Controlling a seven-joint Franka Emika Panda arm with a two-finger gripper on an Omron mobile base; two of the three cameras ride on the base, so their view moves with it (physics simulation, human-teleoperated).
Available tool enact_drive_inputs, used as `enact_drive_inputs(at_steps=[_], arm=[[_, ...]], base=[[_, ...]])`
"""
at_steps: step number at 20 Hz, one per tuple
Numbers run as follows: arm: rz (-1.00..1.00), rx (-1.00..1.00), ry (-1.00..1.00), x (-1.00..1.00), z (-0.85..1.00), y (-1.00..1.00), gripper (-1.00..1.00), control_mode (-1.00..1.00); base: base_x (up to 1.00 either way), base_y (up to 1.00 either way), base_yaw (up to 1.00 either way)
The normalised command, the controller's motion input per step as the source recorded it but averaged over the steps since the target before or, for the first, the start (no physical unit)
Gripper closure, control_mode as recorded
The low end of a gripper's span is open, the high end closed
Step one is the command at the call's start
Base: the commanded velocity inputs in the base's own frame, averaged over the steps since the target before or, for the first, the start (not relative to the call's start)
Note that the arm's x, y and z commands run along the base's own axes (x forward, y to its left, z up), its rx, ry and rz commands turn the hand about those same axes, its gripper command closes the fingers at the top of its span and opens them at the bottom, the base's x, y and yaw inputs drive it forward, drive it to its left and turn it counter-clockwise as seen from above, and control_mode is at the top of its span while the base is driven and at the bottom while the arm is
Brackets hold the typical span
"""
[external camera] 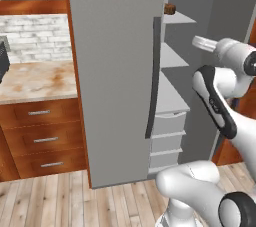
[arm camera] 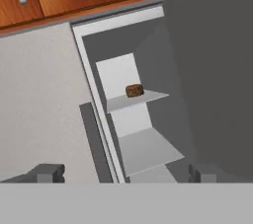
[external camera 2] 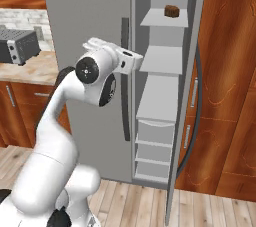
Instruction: Pick up the frozen fish from the freezer, place it on any shelf in the fridge, and close the fridge and freezer doors when done.
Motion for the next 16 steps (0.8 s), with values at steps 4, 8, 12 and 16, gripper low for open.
enact_drive_inputs(at_steps=[4,8,12,16], arm=[[0.32,0.0,0.15,-1.0,0.18,-0.33,-1.0,-1.0],[0.36,-0.04,0.2,-1.0,0.09,-0.39,-1.0,-1.0],[0.22,-0.04,0.22,-1.0,-0.11,-0.46,-1.0,-1.0],[0.0,0.01,0.05,-0.64,-0.16,-0.76,-1.0,-1.0]], base=[[0.0,0.0,0.0],[0.0,0.0,0.0],[0.0,0.0,0.0],[0.0,0.0,0.0]])
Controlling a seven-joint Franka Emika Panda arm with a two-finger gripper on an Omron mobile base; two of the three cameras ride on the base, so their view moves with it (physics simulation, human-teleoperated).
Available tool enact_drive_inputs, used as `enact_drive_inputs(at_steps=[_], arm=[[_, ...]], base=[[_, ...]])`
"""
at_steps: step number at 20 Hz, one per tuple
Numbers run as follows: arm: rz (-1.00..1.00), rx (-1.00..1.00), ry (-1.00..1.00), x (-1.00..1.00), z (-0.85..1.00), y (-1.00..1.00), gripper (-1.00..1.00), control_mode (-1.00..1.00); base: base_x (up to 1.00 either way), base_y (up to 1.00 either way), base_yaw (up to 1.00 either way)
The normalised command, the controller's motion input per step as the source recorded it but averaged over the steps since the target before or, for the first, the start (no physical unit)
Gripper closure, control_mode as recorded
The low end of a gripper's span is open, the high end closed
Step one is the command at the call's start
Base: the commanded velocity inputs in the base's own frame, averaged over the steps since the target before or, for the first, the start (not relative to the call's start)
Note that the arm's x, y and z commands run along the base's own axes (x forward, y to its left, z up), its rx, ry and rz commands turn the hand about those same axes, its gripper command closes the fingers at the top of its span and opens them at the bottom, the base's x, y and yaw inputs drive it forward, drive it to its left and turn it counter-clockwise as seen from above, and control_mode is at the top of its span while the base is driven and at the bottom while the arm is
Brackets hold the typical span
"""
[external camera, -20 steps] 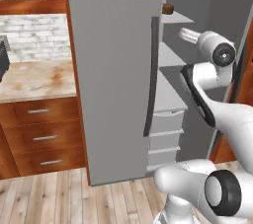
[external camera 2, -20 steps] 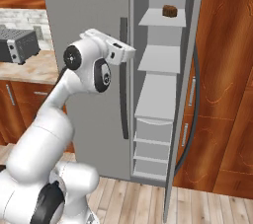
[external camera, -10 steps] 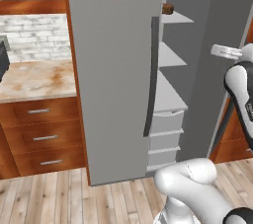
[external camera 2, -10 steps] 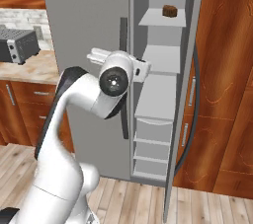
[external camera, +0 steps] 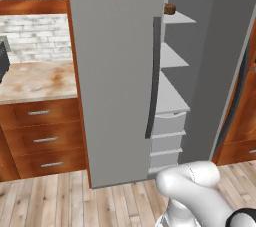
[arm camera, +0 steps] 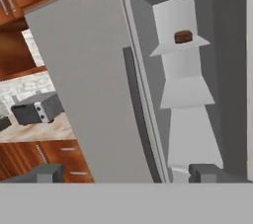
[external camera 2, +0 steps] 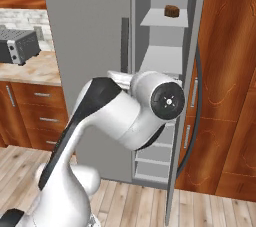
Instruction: Pick up the frozen fish from the freezer, place it on any shelf in the fridge, and close the fridge and freezer doors when done.
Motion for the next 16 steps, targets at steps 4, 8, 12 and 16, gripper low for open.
enact_drive_inputs(at_steps=[4,8,12,16], arm=[[0.0,0.07,0.05,-0.08,-0.16,-1.0,-1.0,-1.0],[0.0,0.14,0.02,0.0,-0.25,-0.9,-1.0,-1.0],[0.0,0.13,0.05,0.0,-0.28,-0.61,-1.0,-1.0],[0.0,0.11,0.05,0.0,-0.49,-0.22,-1.0,-1.0]], base=[[0.0,0.0,0.0],[0.0,0.0,0.0],[0.0,0.0,0.0],[0.0,0.0,0.0]])
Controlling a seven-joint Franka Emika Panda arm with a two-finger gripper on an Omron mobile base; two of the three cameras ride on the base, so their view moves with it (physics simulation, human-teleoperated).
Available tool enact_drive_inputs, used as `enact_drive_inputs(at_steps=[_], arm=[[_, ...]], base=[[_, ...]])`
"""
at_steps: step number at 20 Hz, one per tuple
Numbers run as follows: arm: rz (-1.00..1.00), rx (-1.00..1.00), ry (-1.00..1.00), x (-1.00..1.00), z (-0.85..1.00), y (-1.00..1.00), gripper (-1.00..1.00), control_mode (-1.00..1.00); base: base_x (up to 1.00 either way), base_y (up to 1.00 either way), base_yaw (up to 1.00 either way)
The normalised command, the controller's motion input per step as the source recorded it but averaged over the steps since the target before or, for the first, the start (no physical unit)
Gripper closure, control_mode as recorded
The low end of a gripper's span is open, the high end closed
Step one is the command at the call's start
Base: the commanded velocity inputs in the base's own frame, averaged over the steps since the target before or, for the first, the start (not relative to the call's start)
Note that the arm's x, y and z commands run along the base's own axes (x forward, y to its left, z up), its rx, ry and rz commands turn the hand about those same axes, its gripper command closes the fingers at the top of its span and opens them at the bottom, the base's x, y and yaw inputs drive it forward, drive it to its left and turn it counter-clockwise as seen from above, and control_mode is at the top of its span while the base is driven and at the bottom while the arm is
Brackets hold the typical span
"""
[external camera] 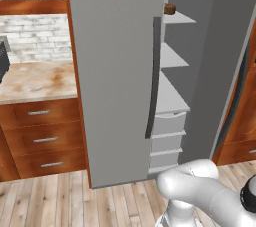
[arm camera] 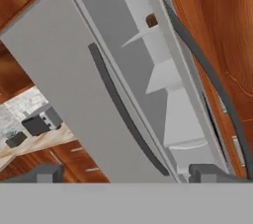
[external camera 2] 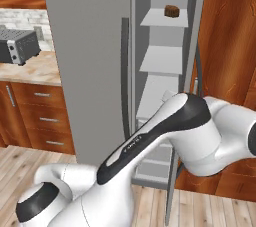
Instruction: Pick up the frozen fish from the freezer, place it on any shelf in the fridge, and close the fridge and freezer doors when done.
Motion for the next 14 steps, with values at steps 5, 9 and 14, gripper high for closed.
enact_drive_inputs(at_steps=[5,9,14], arm=[[0.0,0.1,0.01,0.02,-0.53,0.0,-1.0,-1.0],[0.0,0.03,0.0,0.18,-0.23,0.0,-1.0,-1.0],[0.0,0.0,0.0,0.34,-0.21,0.0,-1.0,-1.0]], base=[[0.0,0.0,0.0],[0.0,0.0,0.0],[0.0,0.0,0.0]])
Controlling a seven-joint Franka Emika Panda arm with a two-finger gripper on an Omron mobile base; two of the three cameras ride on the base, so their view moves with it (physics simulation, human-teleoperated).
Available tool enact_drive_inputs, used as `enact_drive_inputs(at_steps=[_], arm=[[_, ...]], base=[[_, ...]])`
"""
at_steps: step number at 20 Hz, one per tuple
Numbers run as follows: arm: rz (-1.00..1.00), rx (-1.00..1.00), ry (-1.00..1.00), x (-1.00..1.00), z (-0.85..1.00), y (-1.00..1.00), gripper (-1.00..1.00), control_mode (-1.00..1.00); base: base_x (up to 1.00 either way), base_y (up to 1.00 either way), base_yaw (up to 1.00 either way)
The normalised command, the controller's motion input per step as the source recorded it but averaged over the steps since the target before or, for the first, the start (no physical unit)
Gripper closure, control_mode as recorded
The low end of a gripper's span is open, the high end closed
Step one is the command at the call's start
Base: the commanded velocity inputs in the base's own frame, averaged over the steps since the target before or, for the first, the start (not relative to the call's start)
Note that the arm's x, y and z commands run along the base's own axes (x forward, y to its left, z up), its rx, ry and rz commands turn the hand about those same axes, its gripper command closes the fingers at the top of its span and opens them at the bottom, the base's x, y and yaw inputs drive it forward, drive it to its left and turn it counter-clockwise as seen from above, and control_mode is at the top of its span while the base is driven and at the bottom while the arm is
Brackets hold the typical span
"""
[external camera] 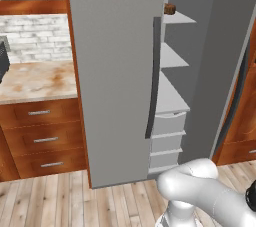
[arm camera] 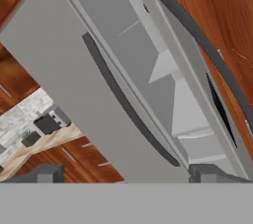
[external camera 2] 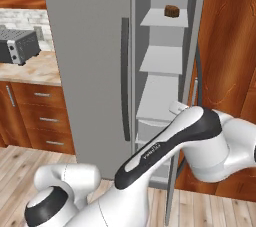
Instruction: Pick up the frozen fish from the freezer, place it on any shelf in the fridge, and close the fridge and freezer doors when done.
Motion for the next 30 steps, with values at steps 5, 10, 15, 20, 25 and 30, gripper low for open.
enact_drive_inputs(at_steps=[5,10,15,20,25,30], arm=[[0.0,0.0,0.0,0.49,-0.26,0.0,-1.0,-1.0],[0.0,0.0,0.0,0.49,-0.15,-0.16,-1.0,-1.0],[0.02,0.0,0.0,0.39,-0.04,-0.43,-1.0,-1.0],[0.0,0.0,0.0,0.41,-0.14,-0.17,-1.0,-1.0],[0.0,0.0,0.0,0.46,-0.22,-0.2,-1.0,-1.0],[0.0,0.0,0.0,0.41,-0.19,-0.21,-1.0,-1.0]], base=[[0.0,0.0,0.0],[0.0,0.0,0.0],[0.0,0.0,0.0],[0.0,0.0,0.0],[0.0,0.0,0.0],[0.0,0.0,0.0]])
